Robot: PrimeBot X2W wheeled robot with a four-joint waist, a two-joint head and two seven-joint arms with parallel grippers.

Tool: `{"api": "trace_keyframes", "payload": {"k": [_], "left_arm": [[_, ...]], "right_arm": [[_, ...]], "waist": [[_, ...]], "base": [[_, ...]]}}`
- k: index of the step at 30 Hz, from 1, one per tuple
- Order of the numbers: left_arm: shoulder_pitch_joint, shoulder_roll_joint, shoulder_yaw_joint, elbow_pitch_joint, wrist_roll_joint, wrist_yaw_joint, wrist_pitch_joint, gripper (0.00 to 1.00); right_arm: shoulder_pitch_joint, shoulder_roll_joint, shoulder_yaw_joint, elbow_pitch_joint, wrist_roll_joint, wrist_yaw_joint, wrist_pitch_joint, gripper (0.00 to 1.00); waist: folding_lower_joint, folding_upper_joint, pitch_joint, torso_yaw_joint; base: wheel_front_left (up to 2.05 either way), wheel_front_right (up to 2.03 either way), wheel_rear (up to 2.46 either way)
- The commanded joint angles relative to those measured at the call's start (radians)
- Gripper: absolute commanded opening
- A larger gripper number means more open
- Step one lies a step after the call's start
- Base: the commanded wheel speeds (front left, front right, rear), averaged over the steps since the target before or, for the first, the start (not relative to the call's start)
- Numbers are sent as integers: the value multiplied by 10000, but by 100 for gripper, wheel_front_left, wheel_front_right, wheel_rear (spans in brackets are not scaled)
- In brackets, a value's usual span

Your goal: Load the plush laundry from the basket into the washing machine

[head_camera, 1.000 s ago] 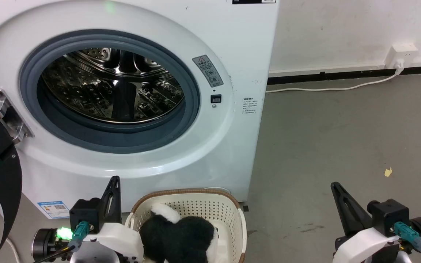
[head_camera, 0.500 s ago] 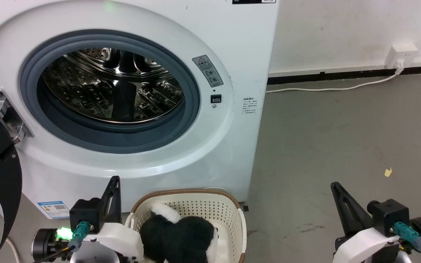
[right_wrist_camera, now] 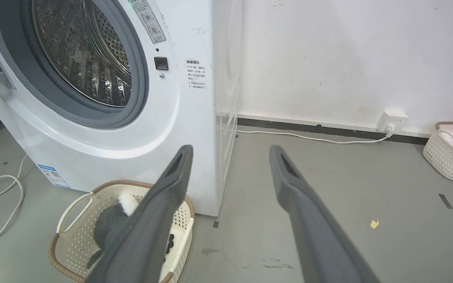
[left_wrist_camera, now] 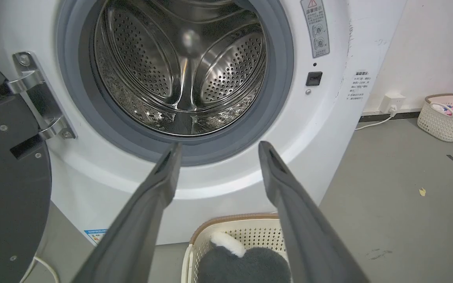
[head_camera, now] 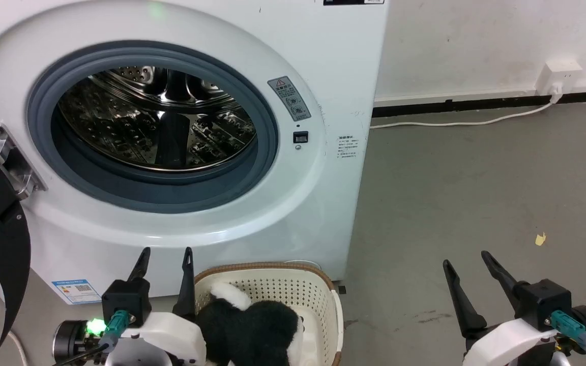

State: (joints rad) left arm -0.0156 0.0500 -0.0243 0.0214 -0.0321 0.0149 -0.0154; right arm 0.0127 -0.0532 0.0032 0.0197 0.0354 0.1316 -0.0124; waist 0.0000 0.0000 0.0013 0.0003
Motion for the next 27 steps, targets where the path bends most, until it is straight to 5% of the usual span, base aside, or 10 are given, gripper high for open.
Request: {"api": "trace_keyframes", "payload": {"k": [1,27], "left_arm": [[-7,2,-86,82,-111,48,-88,100],[-1381,2,-1000,2503,-1525,287,444,100]], "right_arm": [[97,3,-23,46,122,-1,-130,100],[-142,9,-267,289,832,-3,-673,100]], "waist": [[0,0,6,1],[0,0,1171,-133]], "base": [[0,0,0],[0,0,0]]}}
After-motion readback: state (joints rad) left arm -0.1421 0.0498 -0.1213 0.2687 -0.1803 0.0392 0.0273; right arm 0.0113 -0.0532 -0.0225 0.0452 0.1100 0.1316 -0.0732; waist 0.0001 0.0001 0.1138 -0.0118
